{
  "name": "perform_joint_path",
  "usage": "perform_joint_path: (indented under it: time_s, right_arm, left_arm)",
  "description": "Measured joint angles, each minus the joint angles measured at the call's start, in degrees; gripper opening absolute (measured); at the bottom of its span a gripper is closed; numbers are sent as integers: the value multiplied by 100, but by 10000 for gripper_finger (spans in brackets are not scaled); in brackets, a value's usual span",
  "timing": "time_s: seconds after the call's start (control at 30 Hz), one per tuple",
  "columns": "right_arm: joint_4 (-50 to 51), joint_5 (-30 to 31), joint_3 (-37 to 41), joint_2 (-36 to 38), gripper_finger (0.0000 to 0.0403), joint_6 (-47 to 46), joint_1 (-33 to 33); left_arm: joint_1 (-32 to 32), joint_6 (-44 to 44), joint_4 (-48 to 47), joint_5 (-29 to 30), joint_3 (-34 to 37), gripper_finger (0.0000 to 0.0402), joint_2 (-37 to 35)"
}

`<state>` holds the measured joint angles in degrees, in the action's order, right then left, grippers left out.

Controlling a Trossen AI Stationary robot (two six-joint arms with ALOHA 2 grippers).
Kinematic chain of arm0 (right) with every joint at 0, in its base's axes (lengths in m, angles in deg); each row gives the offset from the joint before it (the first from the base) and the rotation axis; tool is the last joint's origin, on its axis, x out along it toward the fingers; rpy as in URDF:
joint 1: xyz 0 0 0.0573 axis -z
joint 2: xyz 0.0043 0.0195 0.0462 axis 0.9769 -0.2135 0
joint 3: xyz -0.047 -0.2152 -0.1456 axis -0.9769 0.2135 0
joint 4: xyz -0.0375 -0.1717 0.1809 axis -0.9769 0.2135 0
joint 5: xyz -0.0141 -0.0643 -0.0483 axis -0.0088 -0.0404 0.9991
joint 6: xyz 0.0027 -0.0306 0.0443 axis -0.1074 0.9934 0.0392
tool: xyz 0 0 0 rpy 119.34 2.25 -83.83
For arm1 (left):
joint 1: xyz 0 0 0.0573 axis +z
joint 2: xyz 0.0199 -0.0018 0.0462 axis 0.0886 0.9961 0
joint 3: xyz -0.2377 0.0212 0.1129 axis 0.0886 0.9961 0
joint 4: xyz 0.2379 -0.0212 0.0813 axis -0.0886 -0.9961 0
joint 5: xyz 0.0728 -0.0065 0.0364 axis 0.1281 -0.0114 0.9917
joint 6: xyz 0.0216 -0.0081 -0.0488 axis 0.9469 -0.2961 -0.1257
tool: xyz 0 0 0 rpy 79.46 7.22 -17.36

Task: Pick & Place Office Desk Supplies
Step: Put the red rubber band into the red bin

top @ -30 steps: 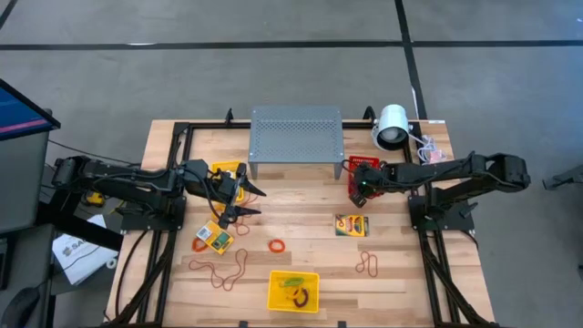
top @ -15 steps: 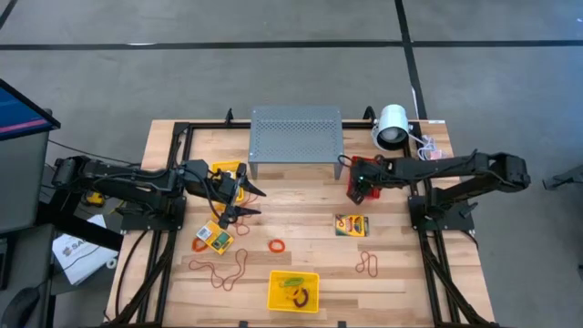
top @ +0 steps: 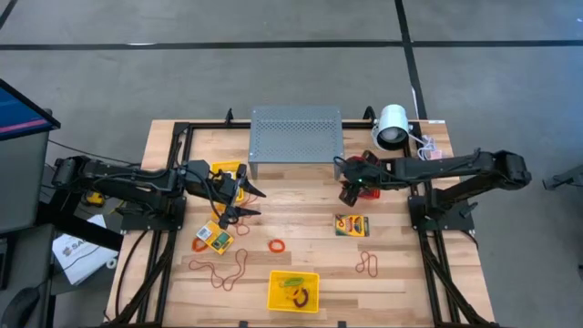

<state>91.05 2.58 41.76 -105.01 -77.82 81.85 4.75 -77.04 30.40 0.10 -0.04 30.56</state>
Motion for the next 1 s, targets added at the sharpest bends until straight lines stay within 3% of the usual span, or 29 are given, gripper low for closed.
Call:
perform_joint_path:
  time_s: [0.4,0.63,1.0]
  right_arm:
    - [-1547,-7,-137,1099,196,788,-1580]
    - [-1994,-15,-137,899,196,704,-2464]
    - [-932,-94,-135,-373,192,-1703,-3359]
  left_arm:
    - [0,-439,-539,-206,0,231,0]
    - [-57,-579,-398,-511,0,231,0]
    - [-561,-586,-138,-525,0,231,0]
